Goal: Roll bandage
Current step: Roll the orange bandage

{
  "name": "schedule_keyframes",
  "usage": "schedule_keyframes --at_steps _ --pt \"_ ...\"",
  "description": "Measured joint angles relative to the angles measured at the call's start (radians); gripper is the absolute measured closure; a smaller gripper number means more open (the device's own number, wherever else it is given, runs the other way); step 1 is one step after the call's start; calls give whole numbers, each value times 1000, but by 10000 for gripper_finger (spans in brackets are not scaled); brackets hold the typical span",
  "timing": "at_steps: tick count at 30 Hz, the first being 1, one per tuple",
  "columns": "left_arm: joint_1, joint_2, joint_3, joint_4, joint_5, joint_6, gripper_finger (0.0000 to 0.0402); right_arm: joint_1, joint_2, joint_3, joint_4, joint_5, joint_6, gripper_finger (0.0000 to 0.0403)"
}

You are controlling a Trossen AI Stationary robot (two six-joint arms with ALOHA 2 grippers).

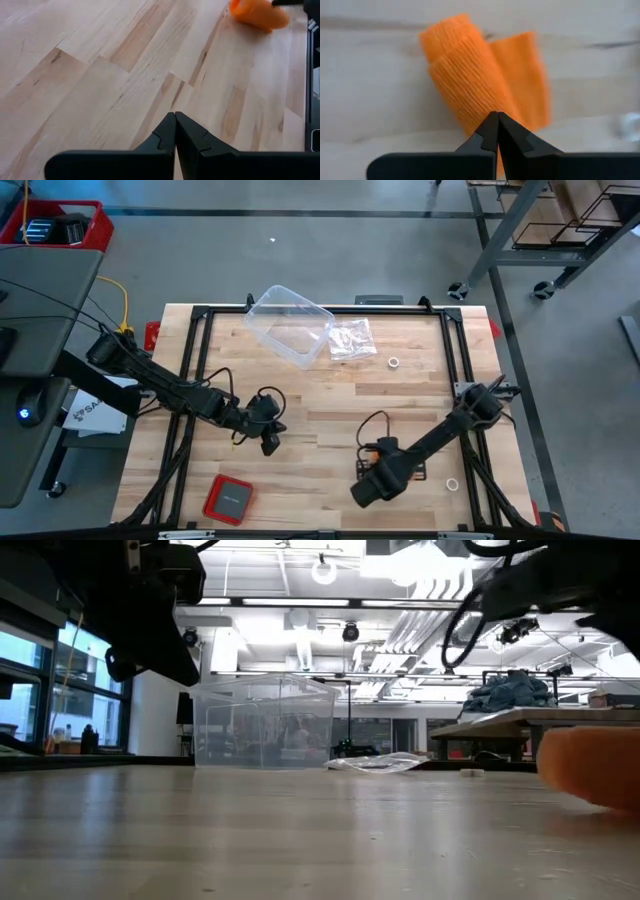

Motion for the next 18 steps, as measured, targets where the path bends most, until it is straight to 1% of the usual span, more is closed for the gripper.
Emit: schedule_keyframes --at_steps 6,8,10,12,13,15,17,18 --pt "0 0 0 0 -2 0 402 -9 -25 0 -206 -8 -84 403" --pt "0 0 0 0 -2 0 402 -16 -26 -25 -218 -34 -147 403" --pt "0 0 0 0 -2 0 401 -18 -33 -77 -220 -86 -185 403" --pt "0 0 0 1 1 -3 401 -6 -58 -122 -193 -118 -167 403" --pt "0 0 0 -1 5 -11 402 2 -81 -136 -150 -114 -154 403" --pt "0 0 0 -6 7 -27 401 21 -130 -156 -59 -69 -115 403" --pt "0 0 0 -7 7 -35 401 42 -153 -175 -66 -43 -9 403" --pt "-1 0 0 -7 7 -41 402 50 -158 -184 -77 -48 8 403"
